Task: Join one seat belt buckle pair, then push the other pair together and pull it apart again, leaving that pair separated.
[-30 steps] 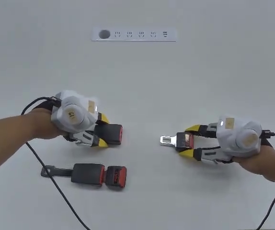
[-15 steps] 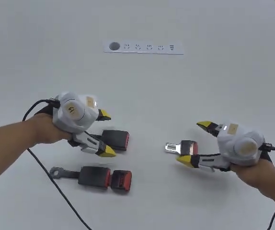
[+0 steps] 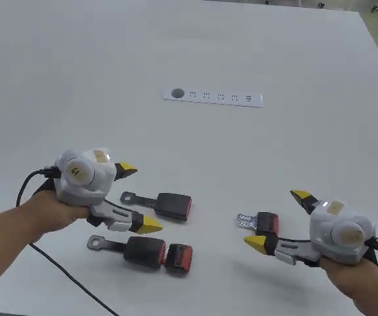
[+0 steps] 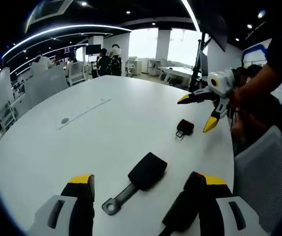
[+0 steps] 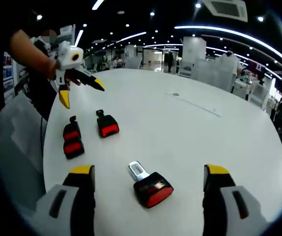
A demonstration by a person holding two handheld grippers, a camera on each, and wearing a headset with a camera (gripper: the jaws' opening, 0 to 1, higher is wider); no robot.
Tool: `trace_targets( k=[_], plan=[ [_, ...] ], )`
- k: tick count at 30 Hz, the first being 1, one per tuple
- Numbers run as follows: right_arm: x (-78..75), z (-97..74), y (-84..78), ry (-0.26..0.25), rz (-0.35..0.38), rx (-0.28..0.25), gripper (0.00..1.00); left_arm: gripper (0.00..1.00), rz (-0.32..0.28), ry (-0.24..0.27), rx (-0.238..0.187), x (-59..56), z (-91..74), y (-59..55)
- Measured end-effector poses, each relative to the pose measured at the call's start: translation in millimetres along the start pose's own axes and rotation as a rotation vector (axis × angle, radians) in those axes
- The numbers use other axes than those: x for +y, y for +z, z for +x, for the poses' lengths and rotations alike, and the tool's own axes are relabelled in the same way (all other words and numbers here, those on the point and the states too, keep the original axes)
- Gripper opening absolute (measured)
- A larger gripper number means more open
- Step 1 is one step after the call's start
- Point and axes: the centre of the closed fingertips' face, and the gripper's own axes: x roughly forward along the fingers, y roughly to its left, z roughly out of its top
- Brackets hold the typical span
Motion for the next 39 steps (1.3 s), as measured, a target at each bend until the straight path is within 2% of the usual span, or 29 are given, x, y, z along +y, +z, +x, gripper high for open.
trace_targets(
  k=[5,8,16,22,25,31,39],
  plan=[
    [14.0,-8.7,5.2,-0.01,-0.014,-0.006,0.97,0.98,-0.045,0.056,-0.067,-0.6,-23.7,2.2],
    [22.3,-15.1,11.3,-0.026,-0.02,-0.021,0.99,0.99,-0.034,0.076,-0.105,-3.7,-38.4,2.9],
    [40.9,-33.1,15.8,-0.051,-0.035,-0.022,1.0,1.0,-0.015,0.092,-0.113,-11.7,-65.2,-12.9],
    [57.7,-42.4,13.5,-0.057,-0.047,-0.01,1.0,1.0,-0.022,0.107,-0.128,-8.4,-82.0,-23.4],
    [64.8,-46.1,12.4,-0.06,-0.05,-0.004,1.0,1.0,-0.032,0.109,-0.138,-8.0,-86.8,-26.8],
    [78.4,-51.2,8.0,-0.06,-0.056,0.009,1.0,1.0,-0.029,0.096,-0.142,-15.0,-90.0,-34.7],
    [91.2,-50.3,11.5,-0.05,-0.065,0.001,1.0,1.0,-0.017,0.08,-0.158,-17.9,-93.6,-32.8]
  ],
)
